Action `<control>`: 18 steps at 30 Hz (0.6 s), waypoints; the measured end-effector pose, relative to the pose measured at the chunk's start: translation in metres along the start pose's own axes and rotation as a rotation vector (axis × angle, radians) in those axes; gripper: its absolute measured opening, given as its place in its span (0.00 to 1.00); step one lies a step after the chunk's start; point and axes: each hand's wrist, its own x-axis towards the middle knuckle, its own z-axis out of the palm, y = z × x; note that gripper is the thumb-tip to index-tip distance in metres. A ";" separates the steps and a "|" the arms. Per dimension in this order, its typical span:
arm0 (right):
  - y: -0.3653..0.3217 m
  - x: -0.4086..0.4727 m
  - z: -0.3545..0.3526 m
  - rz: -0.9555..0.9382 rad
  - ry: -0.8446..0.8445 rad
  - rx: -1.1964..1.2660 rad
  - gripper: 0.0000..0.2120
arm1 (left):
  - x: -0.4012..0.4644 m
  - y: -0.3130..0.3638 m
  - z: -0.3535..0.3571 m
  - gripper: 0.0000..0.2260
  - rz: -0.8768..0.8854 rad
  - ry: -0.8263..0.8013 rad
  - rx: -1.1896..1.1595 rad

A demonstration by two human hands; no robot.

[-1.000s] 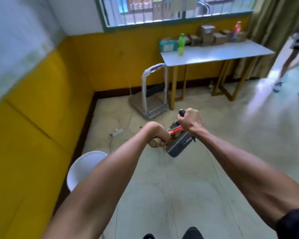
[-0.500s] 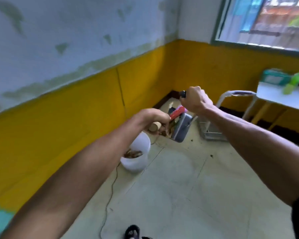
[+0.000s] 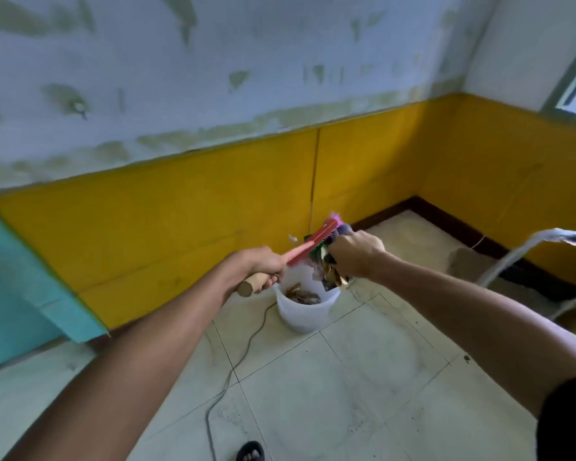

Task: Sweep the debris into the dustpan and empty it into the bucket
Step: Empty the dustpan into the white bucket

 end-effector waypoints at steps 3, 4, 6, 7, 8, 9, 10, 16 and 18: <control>-0.008 0.017 0.006 -0.121 -0.027 -0.163 0.08 | 0.011 -0.029 -0.007 0.12 -0.007 0.003 -0.055; -0.010 0.023 0.005 -0.154 -0.039 -0.223 0.08 | 0.011 -0.036 -0.012 0.09 -0.016 -0.005 -0.075; -0.014 0.036 0.003 -0.216 -0.028 -0.289 0.08 | 0.014 -0.044 -0.023 0.04 -0.048 -0.021 -0.087; -0.016 0.042 0.002 -0.242 -0.020 -0.307 0.08 | 0.014 -0.048 -0.028 0.03 -0.062 -0.026 -0.091; -0.018 0.047 0.001 -0.261 -0.022 -0.342 0.08 | 0.015 -0.051 -0.033 0.04 -0.073 -0.034 -0.097; -0.021 0.051 0.000 -0.270 -0.019 -0.382 0.08 | 0.016 -0.052 -0.038 0.04 -0.082 -0.046 -0.108; -0.024 0.053 -0.003 -0.268 -0.016 -0.413 0.09 | 0.015 -0.053 -0.041 0.04 -0.087 -0.051 -0.118; -0.022 0.080 0.007 -0.247 -0.031 -0.399 0.10 | 0.007 -0.053 -0.060 0.06 -0.070 -0.040 -0.159; -0.016 0.089 0.004 -0.245 -0.027 -0.379 0.09 | 0.005 -0.052 -0.063 0.06 -0.066 -0.049 -0.161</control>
